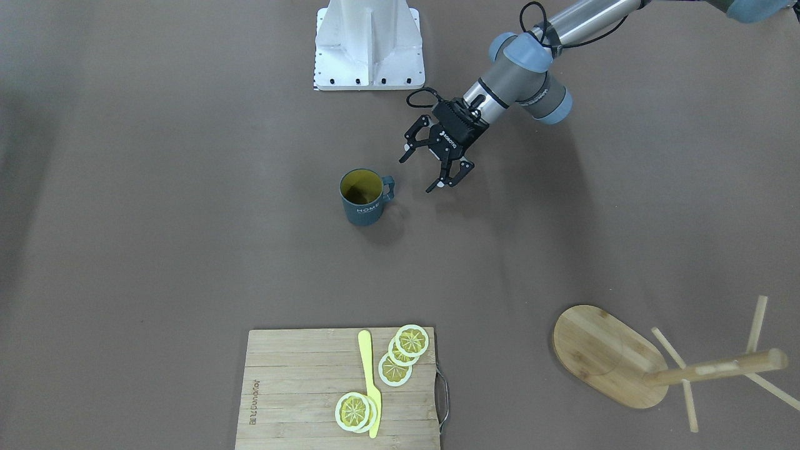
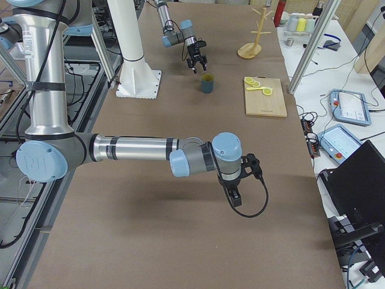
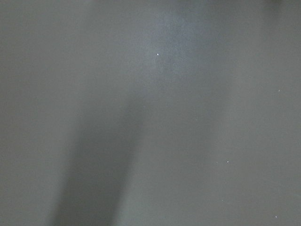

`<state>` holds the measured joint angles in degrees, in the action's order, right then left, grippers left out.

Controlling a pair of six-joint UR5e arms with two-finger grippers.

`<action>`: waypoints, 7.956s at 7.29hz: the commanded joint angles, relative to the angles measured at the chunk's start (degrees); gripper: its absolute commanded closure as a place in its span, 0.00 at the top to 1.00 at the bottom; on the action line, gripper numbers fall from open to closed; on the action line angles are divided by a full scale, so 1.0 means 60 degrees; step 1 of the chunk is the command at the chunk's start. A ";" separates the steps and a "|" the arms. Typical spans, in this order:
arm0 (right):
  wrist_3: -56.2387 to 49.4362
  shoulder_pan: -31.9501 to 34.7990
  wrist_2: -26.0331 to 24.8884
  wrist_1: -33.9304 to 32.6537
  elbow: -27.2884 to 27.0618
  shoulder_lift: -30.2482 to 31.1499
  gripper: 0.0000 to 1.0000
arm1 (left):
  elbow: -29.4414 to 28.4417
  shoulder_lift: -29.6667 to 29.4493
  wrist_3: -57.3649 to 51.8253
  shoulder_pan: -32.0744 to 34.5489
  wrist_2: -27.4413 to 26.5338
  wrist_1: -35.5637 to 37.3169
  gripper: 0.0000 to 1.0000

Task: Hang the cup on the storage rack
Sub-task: 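Reach the left gripper to the mug handle while the right arm withdraws, then close the left gripper on the blue mug's handle, then lift the mug with the left gripper and carry it to the wooden rack, then slide the mug handle onto a rack peg with the left gripper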

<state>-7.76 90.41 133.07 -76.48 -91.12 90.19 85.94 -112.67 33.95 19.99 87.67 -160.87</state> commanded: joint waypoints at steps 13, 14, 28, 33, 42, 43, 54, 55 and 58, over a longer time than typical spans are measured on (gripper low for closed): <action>0.0092 0.0050 -0.0016 0.0002 0.0011 -0.0017 1.00 | -0.0553 -0.0807 -0.0386 0.0330 -0.0037 -0.0390 0.60; 0.0092 0.0050 -0.0016 0.0002 0.0011 -0.0046 1.00 | -0.0597 -0.0807 -0.0386 0.0316 -0.0022 -0.0390 0.58; 0.0311 0.0050 -0.0060 0.0017 0.0011 -0.0003 1.00 | -0.0524 -0.0851 1.1419 0.2290 -0.0385 -0.2115 0.00; 0.0311 0.0050 -0.0060 0.0090 0.0011 0.0027 1.00 | -0.0844 -0.1041 1.8016 0.3709 -0.1560 -0.2178 0.00; 0.0326 0.0050 -0.0059 0.0222 0.0011 0.0056 1.00 | -0.2617 -0.0853 2.0884 0.6043 0.0182 -0.3725 0.00; 0.0326 0.0050 -0.0060 0.0222 0.0011 0.0056 1.00 | -0.2662 -0.0634 2.0884 0.6028 0.0197 -0.4136 0.00; 0.0326 0.0050 -0.0074 0.0222 0.0011 0.0027 1.00 | -0.4229 -0.0192 2.0869 0.6526 0.1091 -0.6382 0.00; 0.0326 0.0050 -0.0074 0.0222 0.0011 0.0027 1.00 | -0.4346 -0.0192 2.0869 0.6497 0.1077 -0.6382 0.00; 0.0326 0.0050 -0.0074 0.0222 0.0011 0.0027 1.00 | -0.4479 -0.0236 2.0753 0.6468 0.1003 -0.6367 0.75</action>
<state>-5.80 90.70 132.63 -75.15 -91.02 90.35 59.34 -114.01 159.00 58.90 93.80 -199.10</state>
